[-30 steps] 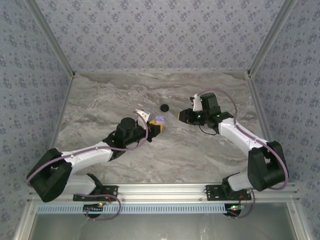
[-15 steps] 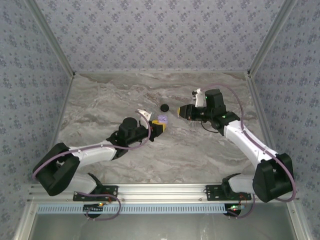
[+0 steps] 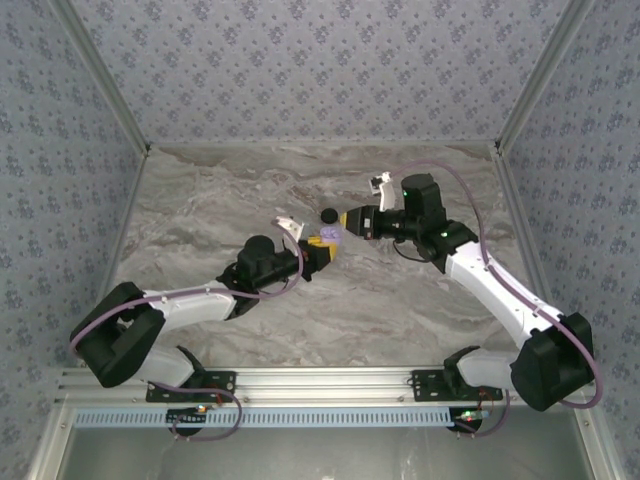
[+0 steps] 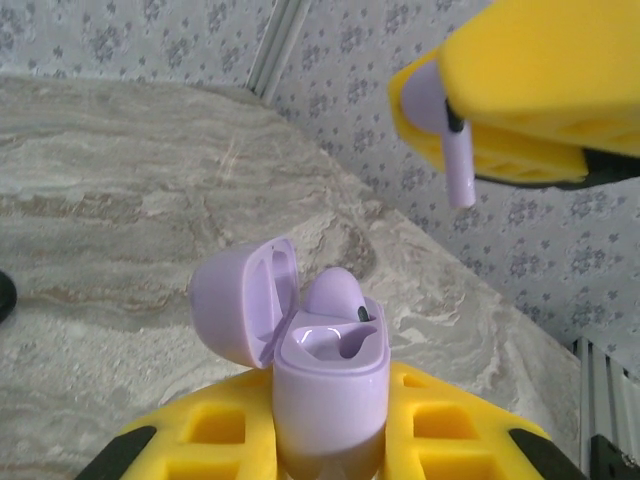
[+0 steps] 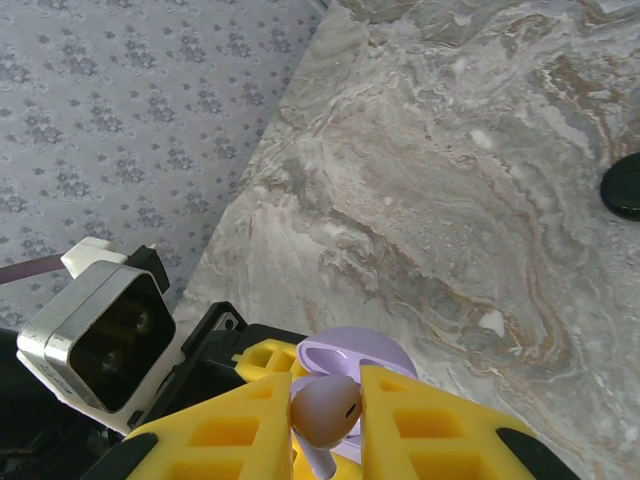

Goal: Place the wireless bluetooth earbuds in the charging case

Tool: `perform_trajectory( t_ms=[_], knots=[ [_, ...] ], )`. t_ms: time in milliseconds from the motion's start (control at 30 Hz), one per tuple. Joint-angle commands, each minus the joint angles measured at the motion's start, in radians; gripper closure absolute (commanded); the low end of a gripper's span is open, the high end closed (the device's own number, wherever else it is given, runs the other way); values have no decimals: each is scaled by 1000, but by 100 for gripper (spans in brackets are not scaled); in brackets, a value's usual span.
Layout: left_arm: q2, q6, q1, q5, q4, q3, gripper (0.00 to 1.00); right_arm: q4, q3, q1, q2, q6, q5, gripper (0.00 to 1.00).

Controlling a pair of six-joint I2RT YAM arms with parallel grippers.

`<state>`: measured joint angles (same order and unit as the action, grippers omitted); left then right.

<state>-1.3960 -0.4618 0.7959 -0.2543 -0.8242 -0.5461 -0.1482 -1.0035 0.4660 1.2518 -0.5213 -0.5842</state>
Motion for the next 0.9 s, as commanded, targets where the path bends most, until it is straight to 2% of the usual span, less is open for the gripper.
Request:
perform_trajectory(
  t_ms=[0,300,867],
  knots=[
    [-4,-6,20,-8,-122,-41,80,24,-47,18,-20,-14,-4,79],
    [-20,-5,59,19,-175,-61,80,7,-69,42,-31,0,14,79],
    [3,-6,65,52,-174,-62,79,-13,-60,43,-48,17,29,79]
  ],
)
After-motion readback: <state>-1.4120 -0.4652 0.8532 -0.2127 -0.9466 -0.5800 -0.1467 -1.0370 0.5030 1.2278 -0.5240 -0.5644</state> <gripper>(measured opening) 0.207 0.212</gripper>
